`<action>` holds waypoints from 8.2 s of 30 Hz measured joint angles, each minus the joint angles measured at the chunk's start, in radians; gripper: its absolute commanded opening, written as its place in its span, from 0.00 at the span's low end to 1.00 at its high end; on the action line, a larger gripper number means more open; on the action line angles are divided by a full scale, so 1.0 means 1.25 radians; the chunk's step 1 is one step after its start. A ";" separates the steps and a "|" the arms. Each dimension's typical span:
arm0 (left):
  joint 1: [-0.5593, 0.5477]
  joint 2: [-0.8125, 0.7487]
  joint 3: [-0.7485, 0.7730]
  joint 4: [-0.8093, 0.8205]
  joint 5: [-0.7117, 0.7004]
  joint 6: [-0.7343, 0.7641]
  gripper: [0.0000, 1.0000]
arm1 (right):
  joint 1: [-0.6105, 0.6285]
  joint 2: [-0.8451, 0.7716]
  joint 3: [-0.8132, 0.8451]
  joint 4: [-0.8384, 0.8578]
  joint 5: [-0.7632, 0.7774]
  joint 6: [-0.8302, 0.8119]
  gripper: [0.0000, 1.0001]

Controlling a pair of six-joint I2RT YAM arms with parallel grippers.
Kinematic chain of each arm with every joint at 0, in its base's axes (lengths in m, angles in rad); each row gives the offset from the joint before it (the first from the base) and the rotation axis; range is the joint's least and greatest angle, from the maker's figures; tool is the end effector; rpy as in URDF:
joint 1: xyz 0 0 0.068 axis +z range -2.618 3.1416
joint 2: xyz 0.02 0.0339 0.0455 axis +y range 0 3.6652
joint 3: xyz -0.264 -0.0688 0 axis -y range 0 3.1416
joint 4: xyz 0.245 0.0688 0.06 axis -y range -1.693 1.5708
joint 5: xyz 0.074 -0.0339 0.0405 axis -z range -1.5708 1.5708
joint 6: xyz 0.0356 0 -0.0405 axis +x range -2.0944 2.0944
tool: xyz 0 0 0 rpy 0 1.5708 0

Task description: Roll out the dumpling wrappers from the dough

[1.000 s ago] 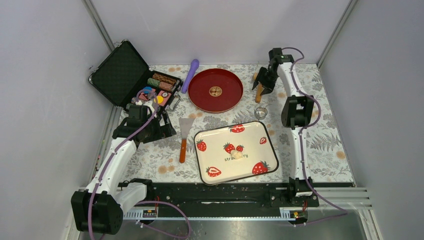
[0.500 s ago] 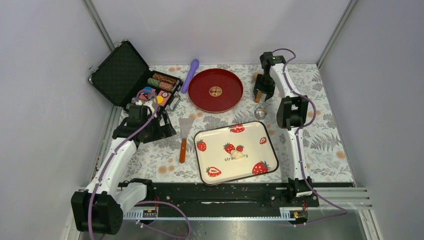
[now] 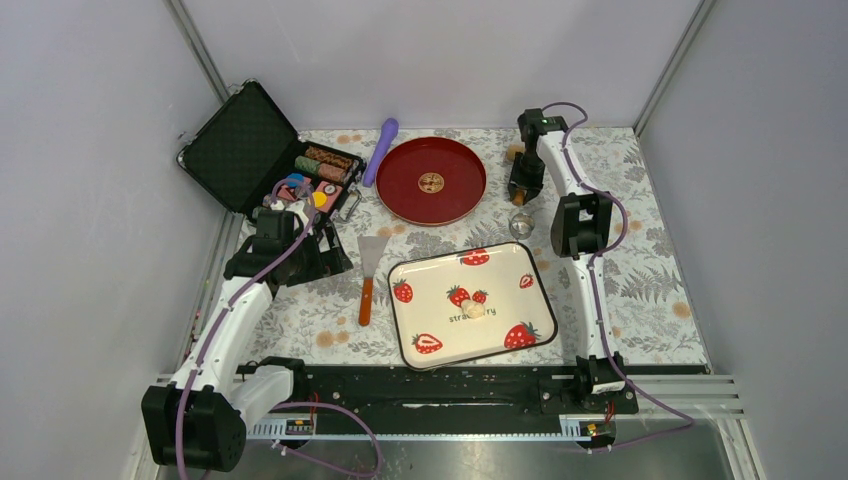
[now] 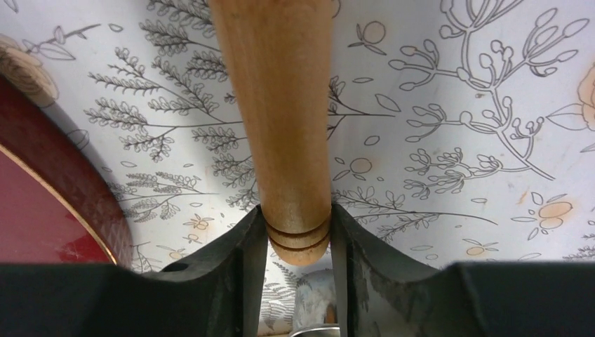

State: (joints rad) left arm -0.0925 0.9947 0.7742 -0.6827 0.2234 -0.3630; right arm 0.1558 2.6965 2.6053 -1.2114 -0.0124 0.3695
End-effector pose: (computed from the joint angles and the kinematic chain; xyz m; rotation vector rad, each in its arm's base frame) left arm 0.1941 -0.0259 0.2545 -0.2408 2.4908 -0.4690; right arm 0.5302 0.0837 0.1589 0.3051 2.8673 0.1183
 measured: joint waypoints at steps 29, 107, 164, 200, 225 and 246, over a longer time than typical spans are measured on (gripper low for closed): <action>0.000 -0.013 0.045 0.001 0.030 -0.007 0.99 | 0.000 -0.209 -0.070 0.007 -0.024 -0.062 0.00; -0.094 0.114 -0.038 0.716 0.439 0.345 0.81 | 0.325 -0.390 -0.069 -0.029 -0.298 0.041 0.00; -0.249 0.006 -0.046 0.663 0.186 0.637 0.00 | 0.356 -0.661 -0.289 0.118 -0.330 0.176 0.99; -0.707 -0.170 -0.172 0.772 -0.753 1.371 0.00 | 0.420 -0.724 -0.703 0.644 -0.630 0.640 0.87; -0.724 -0.184 -0.172 0.774 -0.802 1.400 0.00 | 0.467 -0.649 -0.646 0.706 -0.716 0.697 0.61; -0.757 -0.172 -0.171 0.787 -0.860 1.393 0.00 | 0.469 -0.649 -0.679 0.768 -0.691 0.770 0.37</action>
State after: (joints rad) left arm -1.0393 0.7792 0.5602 0.3016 -0.8513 1.3785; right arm 0.7418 1.8858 1.7561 -0.2508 -0.8764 1.3315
